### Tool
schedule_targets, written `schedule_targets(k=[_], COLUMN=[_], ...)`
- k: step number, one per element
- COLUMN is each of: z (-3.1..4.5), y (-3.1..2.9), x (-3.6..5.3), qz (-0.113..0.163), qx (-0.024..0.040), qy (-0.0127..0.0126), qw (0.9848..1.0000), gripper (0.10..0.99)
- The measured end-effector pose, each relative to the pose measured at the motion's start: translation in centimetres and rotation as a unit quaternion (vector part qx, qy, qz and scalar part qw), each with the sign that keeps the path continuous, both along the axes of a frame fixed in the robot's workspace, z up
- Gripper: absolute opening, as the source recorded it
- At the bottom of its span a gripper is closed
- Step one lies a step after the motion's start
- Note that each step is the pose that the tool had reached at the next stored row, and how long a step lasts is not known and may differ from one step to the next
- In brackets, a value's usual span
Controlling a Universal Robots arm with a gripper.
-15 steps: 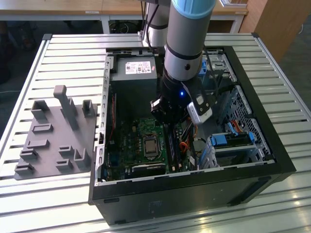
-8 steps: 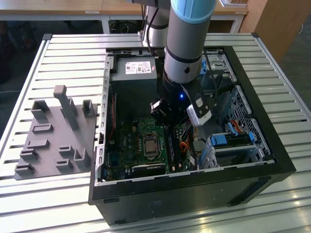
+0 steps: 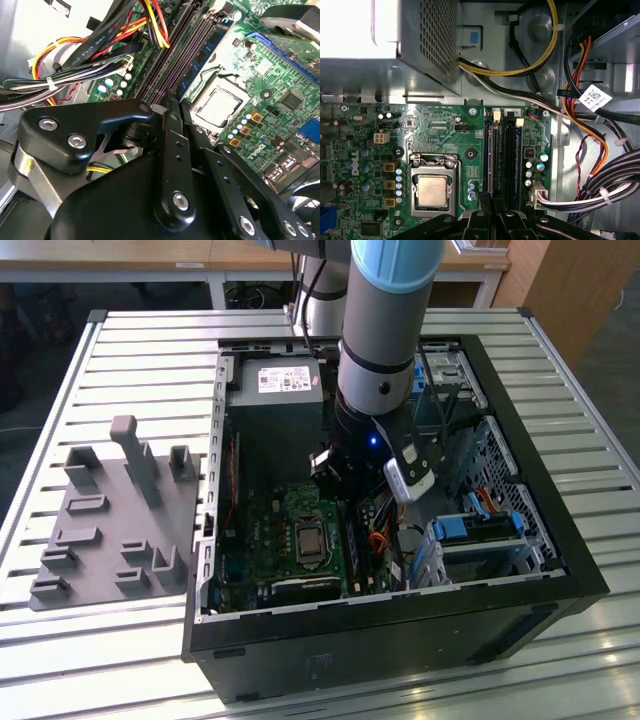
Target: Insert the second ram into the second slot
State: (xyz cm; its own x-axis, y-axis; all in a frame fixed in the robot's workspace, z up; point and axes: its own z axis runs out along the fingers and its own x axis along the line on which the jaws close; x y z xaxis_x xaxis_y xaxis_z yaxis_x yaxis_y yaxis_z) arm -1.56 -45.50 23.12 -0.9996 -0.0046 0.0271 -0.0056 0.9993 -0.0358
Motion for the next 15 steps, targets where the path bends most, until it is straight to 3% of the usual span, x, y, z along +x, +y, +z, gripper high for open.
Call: schedule_targets(k=[15], z=[-0.42], y=[-0.14], x=[0.26], qz=[-0.015], qx=[0.0001], qy=[0.0004], qw=[0.9999], gripper=[0.141])
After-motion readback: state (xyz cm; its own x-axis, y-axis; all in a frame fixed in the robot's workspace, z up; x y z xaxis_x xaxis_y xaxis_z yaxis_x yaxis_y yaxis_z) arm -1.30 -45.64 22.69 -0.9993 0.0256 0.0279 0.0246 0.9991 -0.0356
